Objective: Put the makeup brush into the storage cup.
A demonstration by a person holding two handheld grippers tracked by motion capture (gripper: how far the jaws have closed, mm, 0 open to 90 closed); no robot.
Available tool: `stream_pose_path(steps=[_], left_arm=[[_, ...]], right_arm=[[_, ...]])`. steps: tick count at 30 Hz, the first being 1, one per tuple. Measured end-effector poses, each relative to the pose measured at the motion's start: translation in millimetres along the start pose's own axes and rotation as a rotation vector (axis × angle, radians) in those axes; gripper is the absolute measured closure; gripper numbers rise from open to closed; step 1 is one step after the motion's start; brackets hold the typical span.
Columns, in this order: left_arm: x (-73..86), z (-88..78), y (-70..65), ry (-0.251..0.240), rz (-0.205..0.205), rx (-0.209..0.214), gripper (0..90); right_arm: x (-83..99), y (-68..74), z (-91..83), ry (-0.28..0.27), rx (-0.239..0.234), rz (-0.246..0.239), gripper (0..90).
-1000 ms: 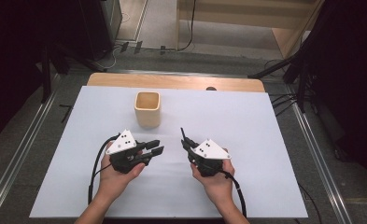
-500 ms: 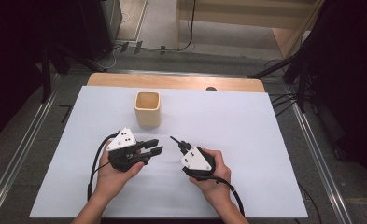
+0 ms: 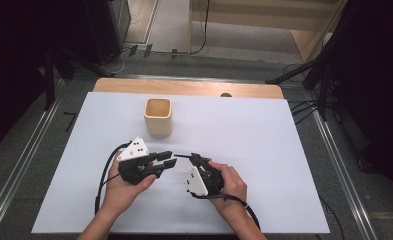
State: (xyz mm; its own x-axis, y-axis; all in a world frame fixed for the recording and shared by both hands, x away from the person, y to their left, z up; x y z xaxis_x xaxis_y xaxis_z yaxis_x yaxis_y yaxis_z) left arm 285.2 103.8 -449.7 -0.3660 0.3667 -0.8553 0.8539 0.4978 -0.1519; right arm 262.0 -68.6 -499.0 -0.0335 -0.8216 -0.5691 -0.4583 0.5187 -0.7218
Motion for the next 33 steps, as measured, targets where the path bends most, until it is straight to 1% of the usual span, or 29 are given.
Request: stream_pose_path(steps=[4, 7, 10, 12, 13, 15, 17, 20, 21, 22, 23, 24, 25, 26, 28, 30, 32, 33], left_arm=[[0.3, 1.4, -0.1, 0.008, -0.009, 0.007, 69.0], [0.6, 2.7, -1.3, 0.014, -0.016, 0.015, 70.7], [0.7, 4.9, -3.4, 0.023, -0.018, 0.024, 72.7], [1.4, 7.1, -4.6, 0.035, -0.019, 0.026, 74.3], [1.9, 8.2, -4.8, 0.042, -0.017, 0.026, 75.1], [2.6, 9.9, -4.8, 0.05, -0.022, 0.026, 78.9], [3.1, 10.5, -4.7, 0.056, -0.027, 0.041, 84.8], [3.5, 10.6, -4.9, 0.063, -0.01, 0.032, 86.3], [3.6, 10.6, -5.3, 0.066, 0.0, 0.025, 86.4], [3.6, 10.4, -5.7, 0.064, 0.006, 0.018, 86.5], [3.4, 9.8, -5.4, 0.062, 0.011, 0.012, 86.5], [3.2, 9.1, -4.5, 0.059, 0.012, 0.003, 86.6], [3.0, 8.3, -3.5, 0.053, 0.011, -0.003, 86.6], [2.9, 7.4, -2.6, 0.043, 0.003, -0.01, 86.6], [2.9, 5.1, 1.1, 0.019, -0.012, -0.022, 86.6], [3.4, 2.3, 5.4, -0.004, -0.029, -0.033, 86.6], [3.9, 0.2, 8.9, -0.035, -0.051, -0.038, 86.6], [4.1, -0.9, 10.1, -0.048, -0.061, -0.04, 86.6]], right_arm=[[-2.9, 3.4, -0.7, -0.002, 0.021, -0.065, 84.4], [-4.2, 6.6, -0.2, -0.005, 0.058, -0.13, 84.3], [-5.8, 9.5, -0.7, -0.002, 0.081, -0.183, 84.3], [-7.0, 10.7, -0.9, -0.011, 0.082, -0.184, 84.3], [-7.3, 10.7, -1.1, -0.014, 0.09, -0.189, 84.3], [-7.6, 10.2, -1.4, -0.02, 0.097, -0.196, 84.3], [-7.1, 10.1, -1.4, -0.021, 0.099, -0.2, 84.3], [-6.6, 9.7, -1.5, -0.025, 0.097, -0.202, 84.0], [-6.4, 9.8, -1.5, -0.023, 0.087, -0.194, 82.9], [-6.4, 10.3, -1.0, -0.03, 0.072, -0.164, 77.6], [-5.9, 9.0, -0.4, -0.031, 0.079, -0.146, 70.2], [-5.5, 8.2, 0.1, -0.03, 0.078, -0.113, 64.4], [-5.1, 6.8, 0.6, -0.036, 0.056, -0.06, 60.2], [-4.7, 5.4, 0.6, -0.048, 0.033, 0.009, 57.0], [-3.5, 0.6, -0.3, -0.085, -0.009, 0.132, 54.9], [-1.7, -5.2, -1.6, -0.102, -0.025, 0.228, 50.8], [-0.2, -11.5, -3.2, -0.122, -0.049, 0.342, 47.5], [0.7, -14.7, -4.2, -0.141, -0.062, 0.411, 45.3]])
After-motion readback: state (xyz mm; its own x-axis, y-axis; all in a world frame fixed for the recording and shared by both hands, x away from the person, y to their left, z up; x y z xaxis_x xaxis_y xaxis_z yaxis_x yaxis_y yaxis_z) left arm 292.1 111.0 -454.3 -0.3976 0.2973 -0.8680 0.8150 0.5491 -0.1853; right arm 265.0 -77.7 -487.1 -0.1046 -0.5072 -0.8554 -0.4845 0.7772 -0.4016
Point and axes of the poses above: each handheld gripper's, and its own axes: z roughly forward along the jaws, x roughly out of its underside, y roughly to its left, the point moved 4 cm from there along z, roughly forward along the jaws, and after that the axes turned 2 degrees about y, right-handed, at the moved point
